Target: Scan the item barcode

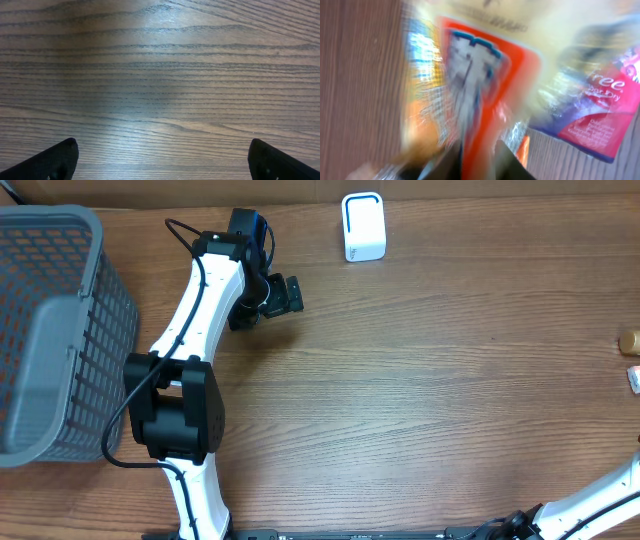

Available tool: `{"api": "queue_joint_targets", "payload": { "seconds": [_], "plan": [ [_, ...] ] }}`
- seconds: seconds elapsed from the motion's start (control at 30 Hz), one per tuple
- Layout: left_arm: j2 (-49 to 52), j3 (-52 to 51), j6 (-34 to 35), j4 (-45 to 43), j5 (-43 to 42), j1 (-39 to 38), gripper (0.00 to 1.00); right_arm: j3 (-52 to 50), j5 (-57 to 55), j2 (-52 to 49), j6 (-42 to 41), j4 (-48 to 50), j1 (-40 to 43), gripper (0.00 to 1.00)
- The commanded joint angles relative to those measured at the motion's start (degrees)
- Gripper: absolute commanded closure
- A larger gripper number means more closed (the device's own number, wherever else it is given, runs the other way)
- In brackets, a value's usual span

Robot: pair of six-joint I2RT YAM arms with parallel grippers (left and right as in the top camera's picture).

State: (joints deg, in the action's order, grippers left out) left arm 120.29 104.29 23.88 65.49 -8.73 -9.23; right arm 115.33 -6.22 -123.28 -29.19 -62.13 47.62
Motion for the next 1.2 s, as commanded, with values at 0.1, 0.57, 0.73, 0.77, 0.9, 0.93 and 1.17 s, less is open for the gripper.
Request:
{"api": "queue_joint_targets", "payload": {
  "seconds": [0.1,0.57,0.73,0.77,0.9,0.93,1.17],
  "plan": [
    [0.35,0.44,0.57,0.02,0.37,0.22,0.0,0.44,-0.07,-0.07,1.14,0.26,0.35,0.6],
    [0.35,0.44,0.57,0.02,0.37,0.22,0.0,0.68,20.04,14.99,1.14,-6.4,0.28,0.37],
    [0.35,0.44,0.57,0.02,0.37,0.22,0.0,0.66,20.46,24.87,2.78,-14.45,-1.62,0.33],
    [0.35,0.44,0.57,0.02,0.37,0.22,0.0,0.61,20.5,26.75,3.58,-16.35,-2.16,0.32],
    [0.35,0.44,0.57,0.02,0.37,0.22,0.0,0.5,20.37,34.07,8.17,-25.27,-5.46,0.32],
    [0.35,0.44,0.57,0.02,0.37,0.22,0.0,0.5,20.37,35.71,9.75,-27.17,-6.51,0.33],
    [0.35,0.44,0.57,0.02,0.37,0.22,0.0,0.5,20.48,48.17,13.18,-34.03,-15.87,0.32]
  ]
}}
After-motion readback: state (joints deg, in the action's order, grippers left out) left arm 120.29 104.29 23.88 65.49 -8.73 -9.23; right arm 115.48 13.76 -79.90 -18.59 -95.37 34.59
